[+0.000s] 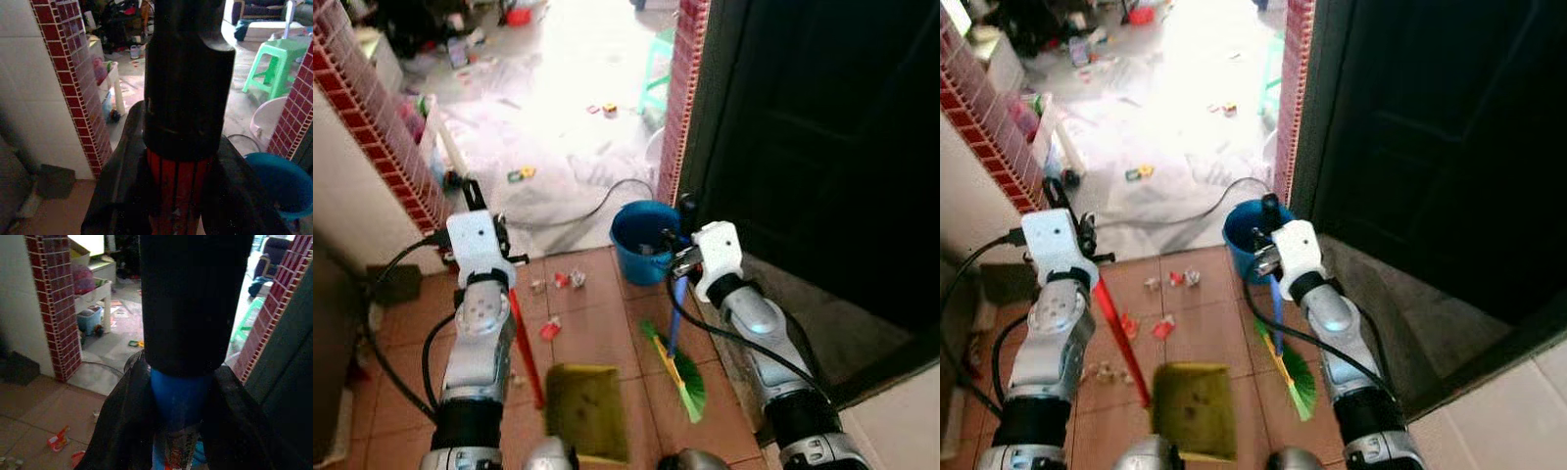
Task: Sweep floor
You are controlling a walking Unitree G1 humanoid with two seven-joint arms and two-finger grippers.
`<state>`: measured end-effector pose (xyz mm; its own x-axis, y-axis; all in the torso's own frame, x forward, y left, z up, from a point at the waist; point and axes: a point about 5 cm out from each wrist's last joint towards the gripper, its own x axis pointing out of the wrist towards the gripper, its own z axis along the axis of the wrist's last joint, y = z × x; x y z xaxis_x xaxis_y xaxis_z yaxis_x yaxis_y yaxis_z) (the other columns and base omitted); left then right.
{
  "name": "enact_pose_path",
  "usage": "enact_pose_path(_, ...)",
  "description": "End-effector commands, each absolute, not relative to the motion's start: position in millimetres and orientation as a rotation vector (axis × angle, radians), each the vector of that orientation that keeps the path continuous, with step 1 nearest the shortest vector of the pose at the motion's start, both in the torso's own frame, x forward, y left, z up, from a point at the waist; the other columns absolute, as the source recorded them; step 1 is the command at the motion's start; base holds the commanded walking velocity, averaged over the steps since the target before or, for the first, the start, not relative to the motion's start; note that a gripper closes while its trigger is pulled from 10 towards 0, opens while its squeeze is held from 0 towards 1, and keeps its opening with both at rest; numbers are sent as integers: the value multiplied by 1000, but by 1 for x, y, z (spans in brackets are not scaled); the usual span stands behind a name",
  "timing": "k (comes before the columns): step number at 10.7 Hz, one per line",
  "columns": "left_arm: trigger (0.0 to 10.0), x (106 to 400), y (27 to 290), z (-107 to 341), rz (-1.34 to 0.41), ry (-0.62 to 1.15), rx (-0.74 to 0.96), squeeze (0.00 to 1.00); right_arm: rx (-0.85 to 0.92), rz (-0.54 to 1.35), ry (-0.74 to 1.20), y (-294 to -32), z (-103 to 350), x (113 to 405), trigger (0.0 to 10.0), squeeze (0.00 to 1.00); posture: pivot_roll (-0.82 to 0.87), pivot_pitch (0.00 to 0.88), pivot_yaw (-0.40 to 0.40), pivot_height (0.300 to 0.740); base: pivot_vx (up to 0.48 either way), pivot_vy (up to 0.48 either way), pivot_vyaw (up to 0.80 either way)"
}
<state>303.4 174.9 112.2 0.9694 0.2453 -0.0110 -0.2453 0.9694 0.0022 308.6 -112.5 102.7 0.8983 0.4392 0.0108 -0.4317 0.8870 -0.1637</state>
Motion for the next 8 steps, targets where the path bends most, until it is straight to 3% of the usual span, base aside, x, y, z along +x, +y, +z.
enact_pose_path(1,10000,303,177,114,262,-14,4,0,-149,471,-80,-108,109,307,10000,0,-82,53,31,740,0,0,0)
enact_pose_path(2,10000,301,179,114,285,-10,-10,0,-149,472,-93,-107,111,309,10000,0,-77,57,33,740,0,0,0)
enact_pose_path(5,10000,305,178,122,262,-32,7,0,-137,462,-119,-104,117,311,10000,0,-63,65,37,740,0,480,750)
enact_pose_path(8,10000,310,175,137,266,-78,5,0,-143,446,-146,-105,124,313,10000,0,-74,69,38,740,0,480,0)
